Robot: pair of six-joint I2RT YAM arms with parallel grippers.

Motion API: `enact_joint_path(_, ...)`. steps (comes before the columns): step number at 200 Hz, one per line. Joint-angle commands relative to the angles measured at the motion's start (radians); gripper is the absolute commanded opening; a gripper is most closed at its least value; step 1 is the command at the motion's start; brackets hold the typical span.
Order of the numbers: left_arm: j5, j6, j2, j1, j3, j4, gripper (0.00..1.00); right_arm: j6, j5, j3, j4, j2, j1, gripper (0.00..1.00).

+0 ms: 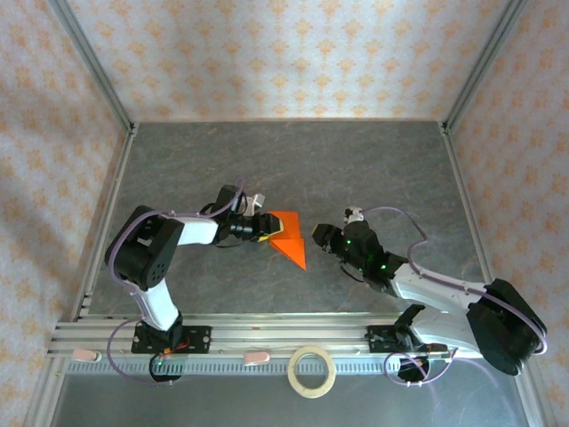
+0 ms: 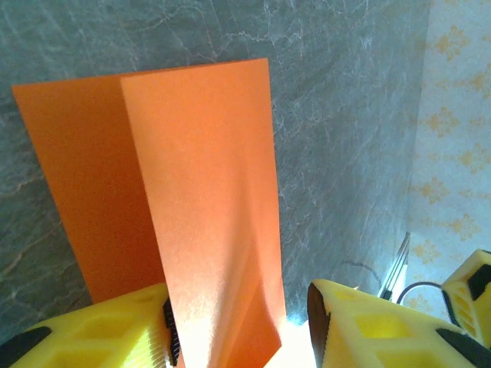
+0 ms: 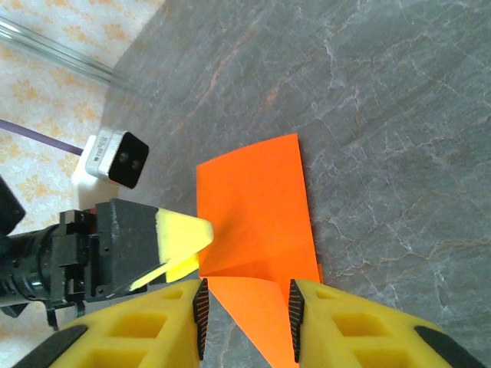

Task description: Fold a paper plane with a square sheet of paper (pick it up from the middle)

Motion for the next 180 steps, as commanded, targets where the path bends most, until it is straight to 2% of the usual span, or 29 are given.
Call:
enact_joint_path(1, 0.053, 0.057, 0.017, 0.004, 0.036, -0.038, 0.45, 0.013, 0.047, -0.006, 0.008, -0.031, -0.006, 0.35)
enact_joint_path(24, 0.059, 0.062, 0.020, 0.006, 0.037, -0.033, 0.41, 0.006, 0.049, -0.019, 0.031, -0.041, -0.006, 0.36)
enact_joint_path(50, 0.054, 0.048, 0.037, 0.006, 0.035, -0.012, 0.32, -0.027, 0.063, -0.039, 0.050, -0.042, -0.006, 0.36)
enact_joint_path(85, 0.007, -0.094, 0.006, 0.006, -0.031, 0.162, 0.15, -0.052, 0.075, -0.064, 0.048, -0.040, -0.009, 0.32)
enact_joint_path(106, -0.045, -0.162, -0.017, 0.005, -0.067, 0.223, 0.08, -0.101, 0.064, -0.066, 0.030, -0.042, -0.025, 0.29)
enact_joint_path(123, -0.075, -0.219, -0.029, 0.003, -0.094, 0.281, 0.08, -0.134, 0.070, -0.057, 0.005, -0.039, -0.027, 0.30)
enact_joint_path(160, -0.112, -0.295, -0.053, -0.018, -0.122, 0.347, 0.07, -0.279, -0.005, -0.031, 0.000, -0.007, -0.024, 0.34)
enact_joint_path(180, -0.136, -0.311, -0.063, -0.040, -0.123, 0.347, 0.07, -0.351, 0.052, -0.020, -0.018, -0.002, 0.006, 0.33)
